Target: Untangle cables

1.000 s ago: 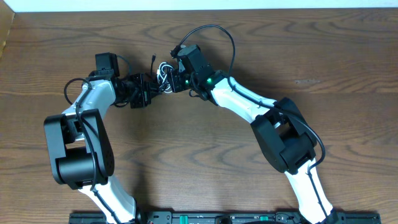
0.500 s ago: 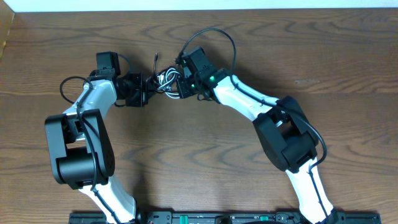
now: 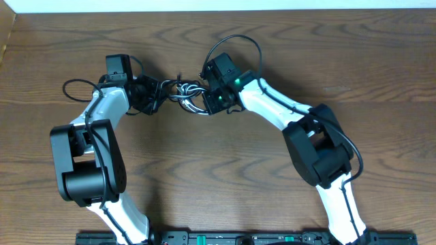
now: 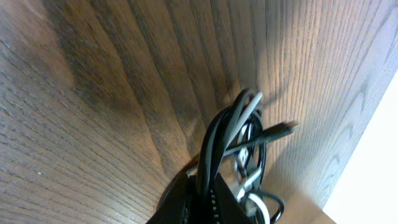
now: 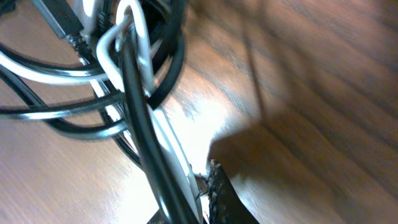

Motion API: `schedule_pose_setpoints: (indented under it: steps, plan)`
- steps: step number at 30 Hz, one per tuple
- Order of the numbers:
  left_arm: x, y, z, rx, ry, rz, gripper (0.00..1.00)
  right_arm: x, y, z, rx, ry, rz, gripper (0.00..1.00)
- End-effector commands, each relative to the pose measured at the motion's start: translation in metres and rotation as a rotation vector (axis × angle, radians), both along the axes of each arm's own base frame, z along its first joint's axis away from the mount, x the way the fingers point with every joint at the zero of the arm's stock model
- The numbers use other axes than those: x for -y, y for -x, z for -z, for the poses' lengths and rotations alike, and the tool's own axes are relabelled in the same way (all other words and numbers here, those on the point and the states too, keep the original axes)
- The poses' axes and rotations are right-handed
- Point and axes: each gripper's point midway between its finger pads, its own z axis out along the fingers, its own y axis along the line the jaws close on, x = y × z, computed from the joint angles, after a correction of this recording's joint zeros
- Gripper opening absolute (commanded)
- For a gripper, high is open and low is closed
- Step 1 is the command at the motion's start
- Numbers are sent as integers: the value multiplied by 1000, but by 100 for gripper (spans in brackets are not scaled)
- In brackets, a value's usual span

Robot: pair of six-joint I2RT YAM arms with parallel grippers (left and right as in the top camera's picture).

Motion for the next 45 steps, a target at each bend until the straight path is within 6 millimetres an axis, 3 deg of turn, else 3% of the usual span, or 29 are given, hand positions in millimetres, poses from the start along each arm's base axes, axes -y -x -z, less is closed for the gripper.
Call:
schedule_pose_setpoints:
  steps: [1, 8, 14, 21, 28, 33, 34, 39, 45]
  plan:
    - [-18, -4, -3, 27, -88, -22, 7, 24, -15, -33, 71, 39, -23, 1]
    - [-14, -10, -8, 84, -91, 34, 7, 24, -1, -77, -30, -95, -139, 1]
    - [1, -24, -26, 244, -74, 193, 7, 56, 0, -86, -126, -95, -98, 1]
    - [13, -29, -39, 358, -60, 311, 8, 71, 36, -115, -284, -321, -262, 1]
    - [34, -24, -54, 550, -73, 570, 17, 106, 35, -93, -290, -129, -228, 1]
    - [40, -24, -60, 614, -70, 632, 17, 153, 49, -65, -300, 269, -233, 1]
    - [40, -24, -60, 614, -72, 632, 22, 156, 51, -64, -296, 313, -252, 1]
    - [46, -18, -56, 584, -53, 639, 42, 128, 60, -62, -237, 339, -351, 1]
    - [75, -1, -48, 509, 3, 689, 46, 118, 64, -62, -223, 336, -382, 1]
